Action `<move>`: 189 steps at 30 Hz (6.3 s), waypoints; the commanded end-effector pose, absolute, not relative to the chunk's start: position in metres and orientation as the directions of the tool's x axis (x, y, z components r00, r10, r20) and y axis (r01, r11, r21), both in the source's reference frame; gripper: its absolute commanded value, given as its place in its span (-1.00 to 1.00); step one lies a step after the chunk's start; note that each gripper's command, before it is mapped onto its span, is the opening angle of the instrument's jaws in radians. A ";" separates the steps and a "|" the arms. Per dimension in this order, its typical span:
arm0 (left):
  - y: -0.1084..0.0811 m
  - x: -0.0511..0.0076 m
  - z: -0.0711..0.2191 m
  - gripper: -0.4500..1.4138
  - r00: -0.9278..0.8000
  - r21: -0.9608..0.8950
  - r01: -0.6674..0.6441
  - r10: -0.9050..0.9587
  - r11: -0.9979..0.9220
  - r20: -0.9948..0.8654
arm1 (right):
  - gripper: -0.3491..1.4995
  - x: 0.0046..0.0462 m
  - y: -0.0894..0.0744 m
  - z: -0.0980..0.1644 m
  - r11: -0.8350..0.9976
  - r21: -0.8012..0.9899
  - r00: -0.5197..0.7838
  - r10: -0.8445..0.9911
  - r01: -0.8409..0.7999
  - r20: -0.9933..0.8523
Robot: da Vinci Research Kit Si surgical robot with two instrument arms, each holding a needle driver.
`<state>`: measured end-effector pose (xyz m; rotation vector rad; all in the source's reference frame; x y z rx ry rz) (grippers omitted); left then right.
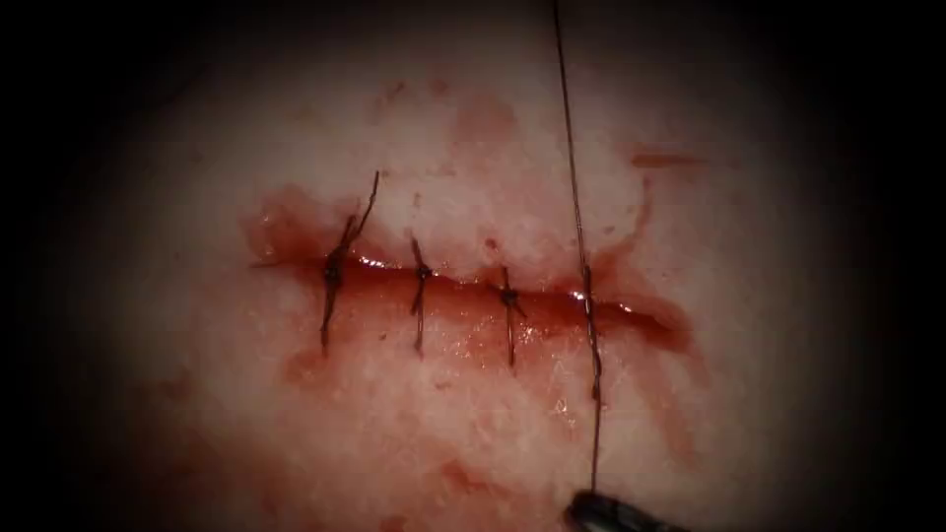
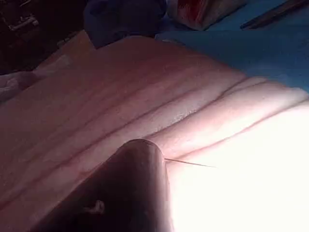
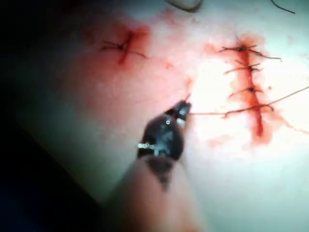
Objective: Wound Closure
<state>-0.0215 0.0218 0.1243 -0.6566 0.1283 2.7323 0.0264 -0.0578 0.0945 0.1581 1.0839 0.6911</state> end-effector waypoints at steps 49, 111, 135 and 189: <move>-0.002 -0.0190 0.113 -1.00 -0.849 -0.085 -0.164 0.184 -0.983 -0.495 | 0.80 0.0216 -0.057 0.087 0.747 0.577 0.326 0.664 -0.332 -0.673; -0.027 -0.0264 0.116 -1.00 -0.809 -0.206 -0.002 0.123 -0.979 -0.574 | -0.15 0.0306 -0.036 0.093 0.855 0.514 0.064 0.518 -0.067 -0.853; -0.026 -0.0271 0.118 -1.00 -0.805 -0.202 0.017 0.107 -0.979 -0.583 | -0.09 0.0317 -0.042 0.091 0.664 0.357 0.377 0.121 0.657 -0.918; -0.038 -0.0243 0.114 -1.00 -0.826 -0.205 0.071 0.058 -0.976 -0.560 | -1.00 0.0295 -0.037 0.098 0.765 0.471 0.576 0.163 0.439 -0.801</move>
